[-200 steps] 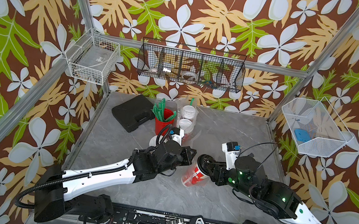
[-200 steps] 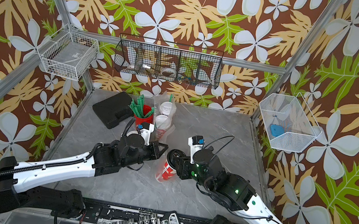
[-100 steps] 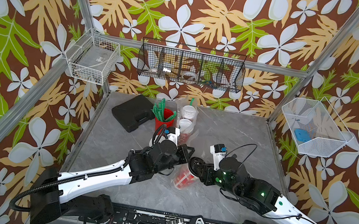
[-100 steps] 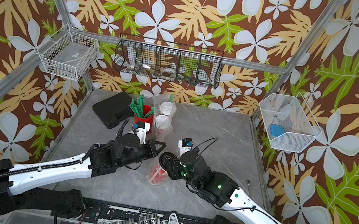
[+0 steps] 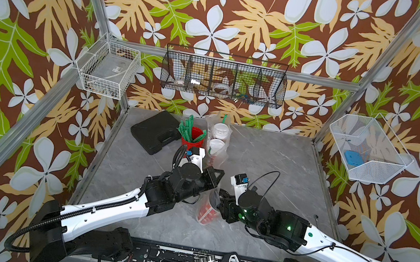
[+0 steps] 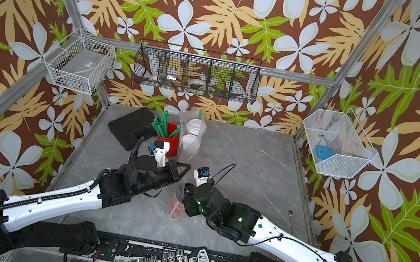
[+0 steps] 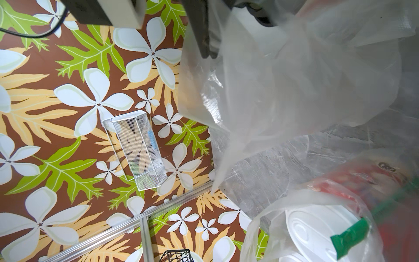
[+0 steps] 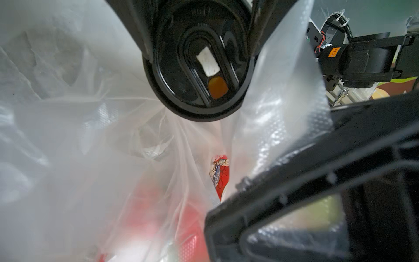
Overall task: Pack milk tea into plastic carrier bags
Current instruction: Place the milk tea cup in the plastic carrier bag.
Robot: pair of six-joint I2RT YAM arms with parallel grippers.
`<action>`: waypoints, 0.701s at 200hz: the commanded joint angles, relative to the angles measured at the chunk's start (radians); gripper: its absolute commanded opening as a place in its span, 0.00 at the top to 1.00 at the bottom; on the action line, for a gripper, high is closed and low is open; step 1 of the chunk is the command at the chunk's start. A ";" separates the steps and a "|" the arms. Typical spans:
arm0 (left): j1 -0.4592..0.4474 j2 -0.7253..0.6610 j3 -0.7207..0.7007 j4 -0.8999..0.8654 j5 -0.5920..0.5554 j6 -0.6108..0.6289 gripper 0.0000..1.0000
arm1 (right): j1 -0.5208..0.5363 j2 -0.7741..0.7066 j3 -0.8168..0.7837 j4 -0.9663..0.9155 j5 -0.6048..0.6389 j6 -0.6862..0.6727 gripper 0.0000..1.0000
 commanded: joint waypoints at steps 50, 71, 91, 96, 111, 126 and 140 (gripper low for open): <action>0.005 -0.056 -0.059 0.049 0.013 -0.033 1.00 | 0.034 0.089 0.190 -0.334 -0.041 -0.091 0.47; 0.004 -0.084 -0.104 0.048 0.014 -0.050 1.00 | 0.058 0.089 0.202 -0.389 -0.060 -0.087 0.47; 0.005 -0.108 -0.143 0.041 0.014 -0.058 1.00 | 0.073 0.092 0.186 -0.403 -0.068 -0.073 0.45; 0.004 -0.113 -0.151 0.037 0.015 -0.058 1.00 | 0.077 0.095 0.181 -0.403 -0.067 -0.070 0.45; 0.005 -0.122 -0.170 0.027 0.024 -0.058 1.00 | 0.095 0.105 0.173 -0.406 -0.054 -0.061 0.43; 0.004 -0.127 -0.185 0.018 0.035 -0.054 1.00 | 0.109 0.115 0.172 -0.410 -0.044 -0.054 0.39; 0.005 -0.129 -0.193 0.008 0.041 -0.044 1.00 | 0.113 0.120 0.171 -0.411 -0.040 -0.054 0.35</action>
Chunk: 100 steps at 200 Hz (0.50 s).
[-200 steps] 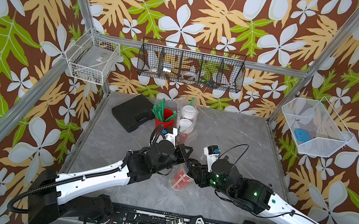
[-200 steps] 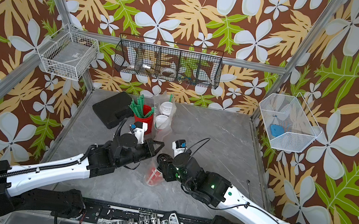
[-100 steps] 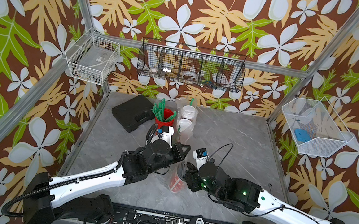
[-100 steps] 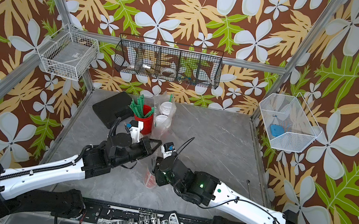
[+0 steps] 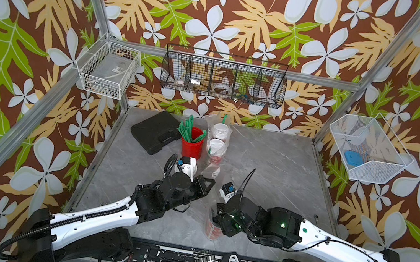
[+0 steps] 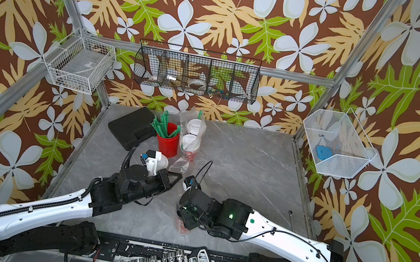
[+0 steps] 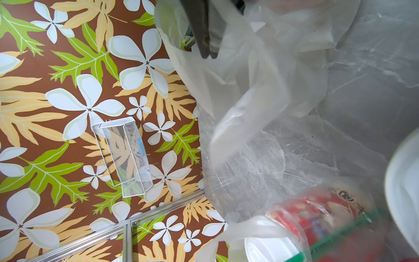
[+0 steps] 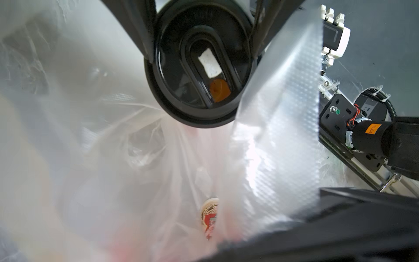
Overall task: Pack milk tea into plastic carrier bags
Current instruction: Place the milk tea cup in the plastic carrier bag.
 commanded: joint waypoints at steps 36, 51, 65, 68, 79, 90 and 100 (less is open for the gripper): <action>0.001 -0.020 -0.020 -0.055 0.020 0.021 1.00 | 0.006 -0.011 0.047 -0.083 0.044 0.020 0.11; 0.000 -0.033 -0.033 -0.060 0.021 0.023 1.00 | 0.006 -0.033 0.083 -0.094 0.079 0.015 0.07; 0.001 -0.042 -0.044 -0.064 0.025 0.025 1.00 | 0.006 -0.053 0.128 -0.106 0.116 0.008 0.05; 0.000 -0.043 -0.046 -0.064 0.026 0.026 1.00 | 0.005 -0.056 0.140 -0.107 0.124 0.005 0.04; 0.001 -0.049 -0.056 -0.064 0.029 0.026 1.00 | 0.007 -0.068 0.176 -0.094 0.152 -0.014 0.03; 0.001 -0.056 -0.067 -0.063 0.030 0.026 1.00 | 0.005 -0.072 0.210 -0.071 0.192 -0.037 0.02; 0.001 -0.063 -0.076 -0.063 0.033 0.027 1.00 | 0.005 -0.068 0.237 -0.039 0.229 -0.071 0.02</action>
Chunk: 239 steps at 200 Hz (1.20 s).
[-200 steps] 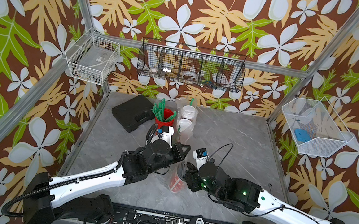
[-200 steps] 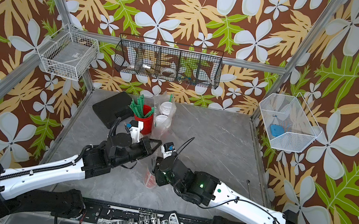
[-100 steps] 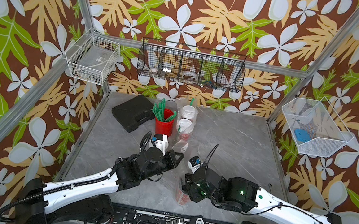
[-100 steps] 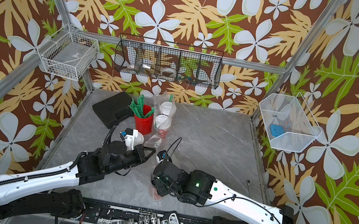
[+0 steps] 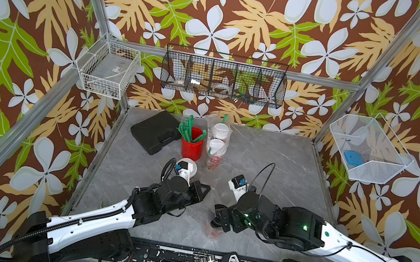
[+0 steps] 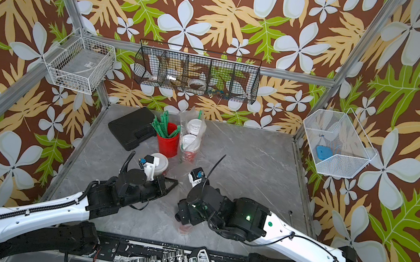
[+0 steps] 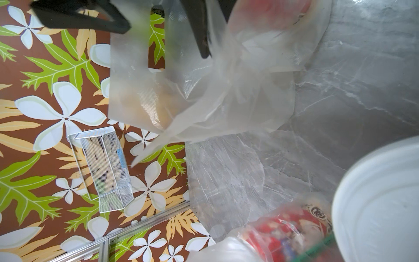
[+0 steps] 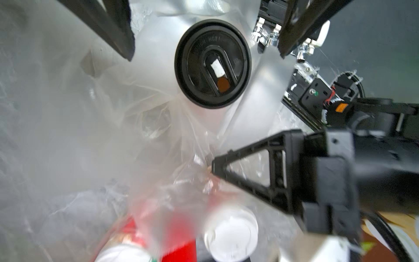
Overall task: Pack milk tea into plastic carrier bags
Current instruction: Place the milk tea cup in the plastic carrier bag, then pick up the milk tea cup at the center of the board.
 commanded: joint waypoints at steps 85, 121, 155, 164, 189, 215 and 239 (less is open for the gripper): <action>-0.004 -0.126 -0.111 -0.022 -0.007 -0.026 1.00 | -0.173 0.329 0.338 0.236 0.037 -0.319 0.03; -0.032 -0.157 -0.144 -0.036 -0.039 -0.050 1.00 | -0.211 0.535 0.505 0.195 -0.086 -0.372 0.03; -0.039 -0.163 -0.154 -0.063 -0.048 -0.053 1.00 | -0.221 0.716 0.663 0.117 -0.157 -0.406 0.02; -0.039 -0.167 -0.156 -0.073 -0.051 -0.054 1.00 | -0.225 0.750 0.688 0.111 -0.178 -0.411 0.02; -0.041 -0.183 -0.163 -0.097 -0.061 -0.057 1.00 | -0.235 0.811 0.733 0.108 -0.237 -0.421 0.01; -0.040 -0.207 -0.186 -0.100 -0.071 -0.071 1.00 | -0.240 0.869 0.776 0.085 -0.272 -0.431 0.01; -0.040 -0.212 -0.194 -0.101 -0.077 -0.076 1.00 | -0.251 0.918 0.810 0.053 -0.283 -0.432 0.01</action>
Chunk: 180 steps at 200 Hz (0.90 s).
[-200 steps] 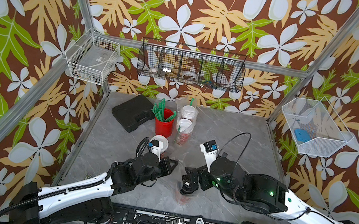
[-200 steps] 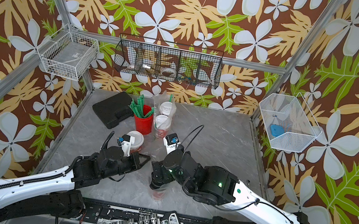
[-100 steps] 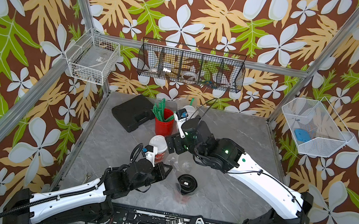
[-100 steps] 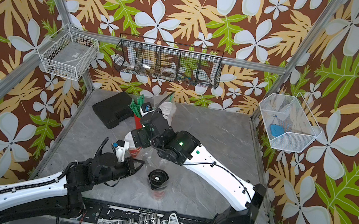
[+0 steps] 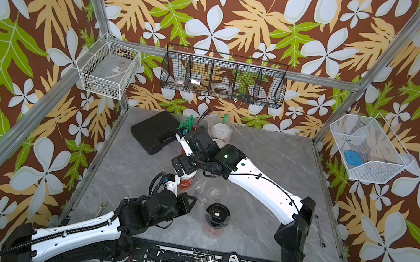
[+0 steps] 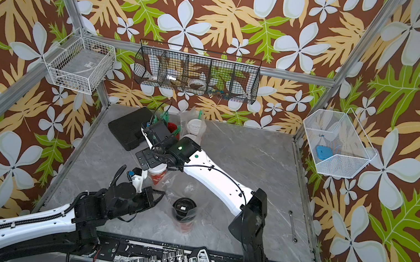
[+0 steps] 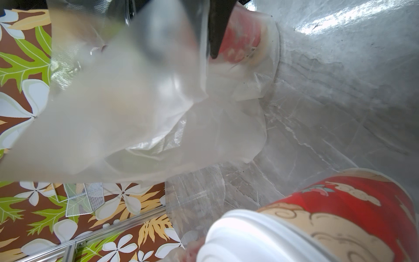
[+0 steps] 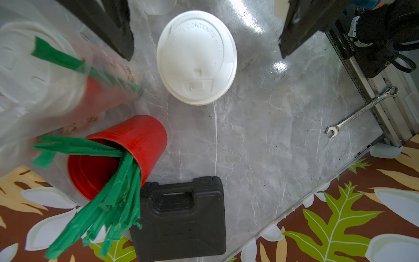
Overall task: Pack milk tea into plastic carrier bags
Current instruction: Pick up the milk tea cup at the center of the board.
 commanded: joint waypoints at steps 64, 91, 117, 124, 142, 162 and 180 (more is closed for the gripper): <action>-0.002 0.009 -0.002 -0.004 -0.022 -0.012 1.00 | -0.039 0.065 0.007 -0.037 -0.037 0.004 0.01; -0.001 0.009 0.003 -0.004 -0.025 -0.011 1.00 | -0.042 0.081 0.009 -0.036 -0.057 0.008 0.02; -0.002 0.007 0.001 -0.004 -0.026 -0.011 1.00 | -0.042 0.090 0.008 -0.037 -0.058 0.010 0.05; -0.002 0.007 0.002 -0.003 -0.027 -0.011 1.00 | -0.043 0.092 0.007 -0.038 -0.053 0.010 0.06; -0.003 0.007 0.004 -0.004 -0.027 -0.008 1.00 | -0.043 0.094 0.006 -0.042 -0.045 0.013 0.10; -0.003 0.007 0.006 -0.003 -0.027 -0.005 1.00 | -0.043 0.098 0.003 -0.042 -0.045 0.016 0.13; -0.004 0.004 0.004 -0.003 -0.027 -0.007 1.00 | -0.043 0.102 0.001 -0.043 -0.047 0.018 0.14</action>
